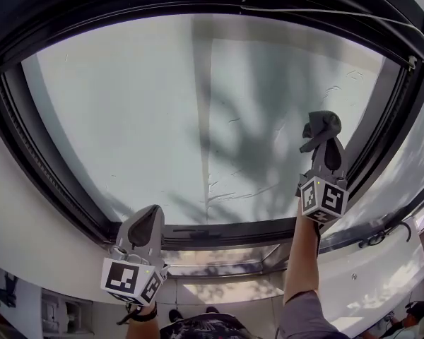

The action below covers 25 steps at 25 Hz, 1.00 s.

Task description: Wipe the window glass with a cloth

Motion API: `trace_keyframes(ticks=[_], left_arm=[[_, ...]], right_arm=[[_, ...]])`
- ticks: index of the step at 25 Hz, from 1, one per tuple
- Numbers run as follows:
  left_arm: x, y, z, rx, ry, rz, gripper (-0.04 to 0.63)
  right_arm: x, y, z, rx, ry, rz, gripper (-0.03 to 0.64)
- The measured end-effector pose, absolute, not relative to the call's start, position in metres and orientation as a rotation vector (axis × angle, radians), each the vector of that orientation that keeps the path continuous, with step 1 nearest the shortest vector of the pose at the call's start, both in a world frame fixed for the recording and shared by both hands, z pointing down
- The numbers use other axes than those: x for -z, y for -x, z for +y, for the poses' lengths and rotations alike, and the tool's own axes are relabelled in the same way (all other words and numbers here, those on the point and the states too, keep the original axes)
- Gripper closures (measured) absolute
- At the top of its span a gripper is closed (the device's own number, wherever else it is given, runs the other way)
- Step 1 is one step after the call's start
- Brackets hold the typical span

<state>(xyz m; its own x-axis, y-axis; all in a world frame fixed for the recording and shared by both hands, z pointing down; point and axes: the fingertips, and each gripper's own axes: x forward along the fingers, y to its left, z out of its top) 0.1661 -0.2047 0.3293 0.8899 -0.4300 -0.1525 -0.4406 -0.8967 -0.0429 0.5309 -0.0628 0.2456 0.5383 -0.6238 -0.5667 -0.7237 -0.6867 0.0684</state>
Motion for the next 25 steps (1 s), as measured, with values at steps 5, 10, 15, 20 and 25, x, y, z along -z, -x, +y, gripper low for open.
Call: trace_keyframes(ticks=[5,10,15,20,25], left_arm=[[-0.332,-0.127,-0.226,-0.215,2.953,0.793,0.589],[-0.335,-0.072,-0.249,-0.21,2.908,0.927,0.589],[-0.328,-0.015,-0.267,-0.244,2.834,1.004,0.589],[-0.339,0.04,-0.28,-0.174,2.804,1.07,0.589],[-0.352,0.073,-0.29,-0.099,2.828,1.1,0.589]], right_arm=[[-0.243,-0.441,-0.134,-0.898,2.447,1.371,0.601],[-0.246,-0.33,-0.22,-0.862,2.224,1.686,0.601],[-0.258,-0.207,-0.304,-0.849,2.076,1.92,0.601],[-0.277,-0.103,-0.375,-0.753,1.924,2.118,0.601],[-0.294,-0.032,-0.431,-0.608,1.837,2.219,0.6]])
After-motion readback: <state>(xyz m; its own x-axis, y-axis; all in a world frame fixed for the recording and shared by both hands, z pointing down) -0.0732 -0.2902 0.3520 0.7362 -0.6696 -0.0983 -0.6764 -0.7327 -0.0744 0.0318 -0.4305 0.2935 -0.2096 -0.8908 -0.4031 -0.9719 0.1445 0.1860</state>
